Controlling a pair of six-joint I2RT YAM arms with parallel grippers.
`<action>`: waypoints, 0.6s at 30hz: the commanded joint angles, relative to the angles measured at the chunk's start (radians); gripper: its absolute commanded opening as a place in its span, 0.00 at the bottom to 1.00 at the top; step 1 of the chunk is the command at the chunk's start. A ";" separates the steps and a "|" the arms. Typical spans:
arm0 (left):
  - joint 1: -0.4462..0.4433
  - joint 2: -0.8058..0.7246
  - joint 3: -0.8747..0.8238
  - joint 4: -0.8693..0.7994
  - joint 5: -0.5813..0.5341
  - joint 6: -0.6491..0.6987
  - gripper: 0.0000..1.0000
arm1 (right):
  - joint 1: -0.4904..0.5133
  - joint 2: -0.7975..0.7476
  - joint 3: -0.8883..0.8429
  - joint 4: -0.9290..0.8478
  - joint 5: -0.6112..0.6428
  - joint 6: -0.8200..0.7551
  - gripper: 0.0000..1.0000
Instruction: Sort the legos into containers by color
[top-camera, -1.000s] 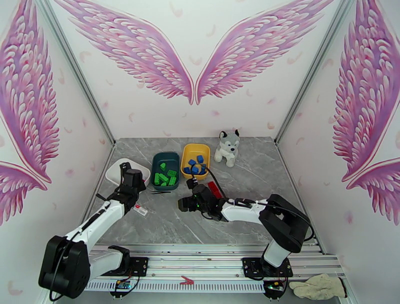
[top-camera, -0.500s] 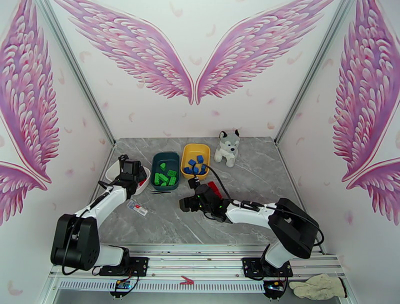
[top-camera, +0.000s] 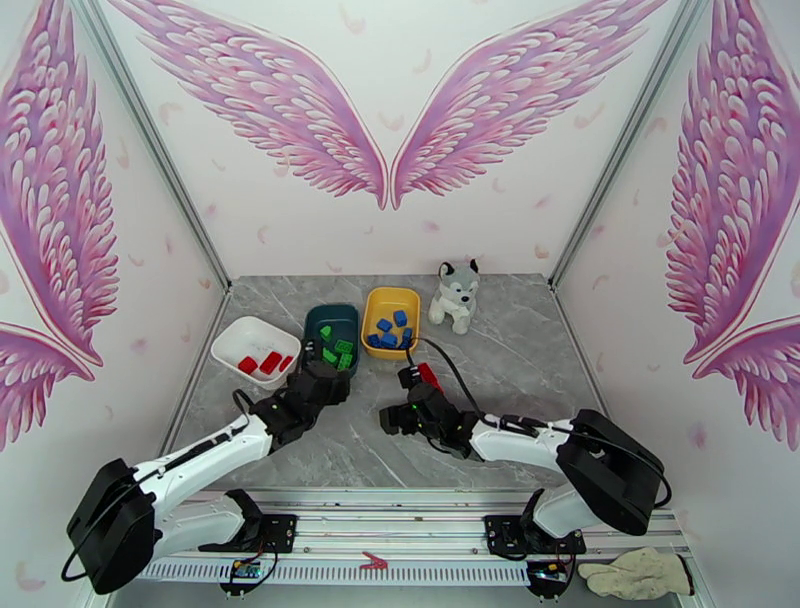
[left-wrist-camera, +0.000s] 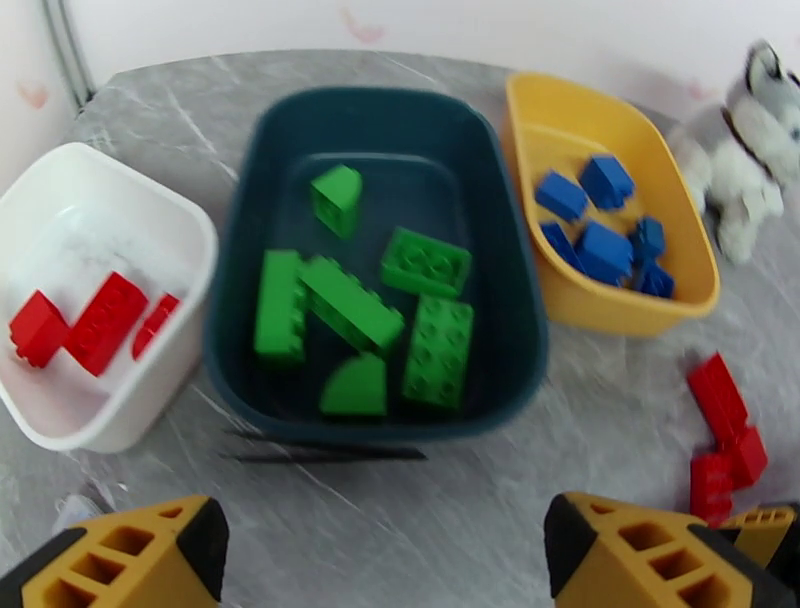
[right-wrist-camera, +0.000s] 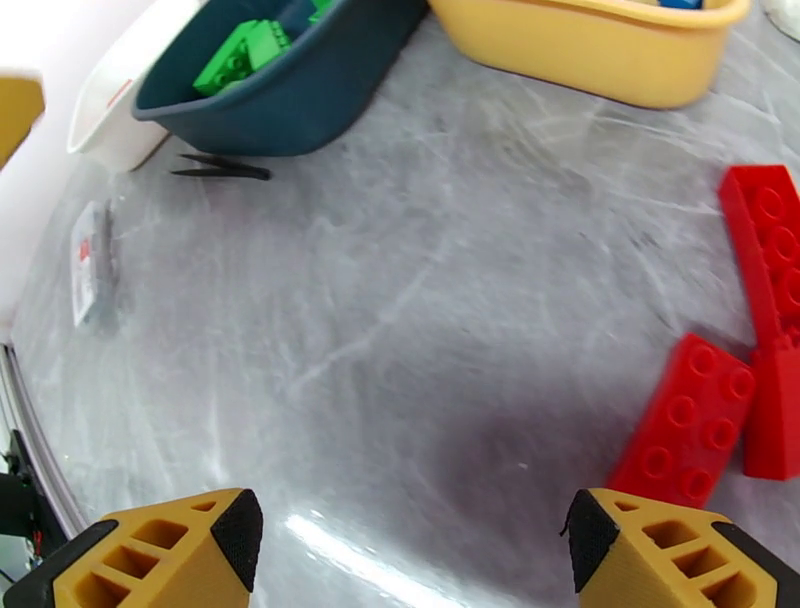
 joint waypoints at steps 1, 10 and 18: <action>-0.105 0.033 -0.025 0.005 -0.097 -0.074 0.89 | -0.017 -0.045 -0.035 -0.015 0.042 0.010 0.88; -0.321 0.194 0.069 0.090 -0.140 -0.092 0.93 | -0.029 -0.073 -0.090 -0.002 0.055 0.042 0.88; -0.368 0.363 0.175 0.130 -0.103 -0.075 0.93 | -0.036 -0.115 -0.126 -0.009 0.067 0.049 0.87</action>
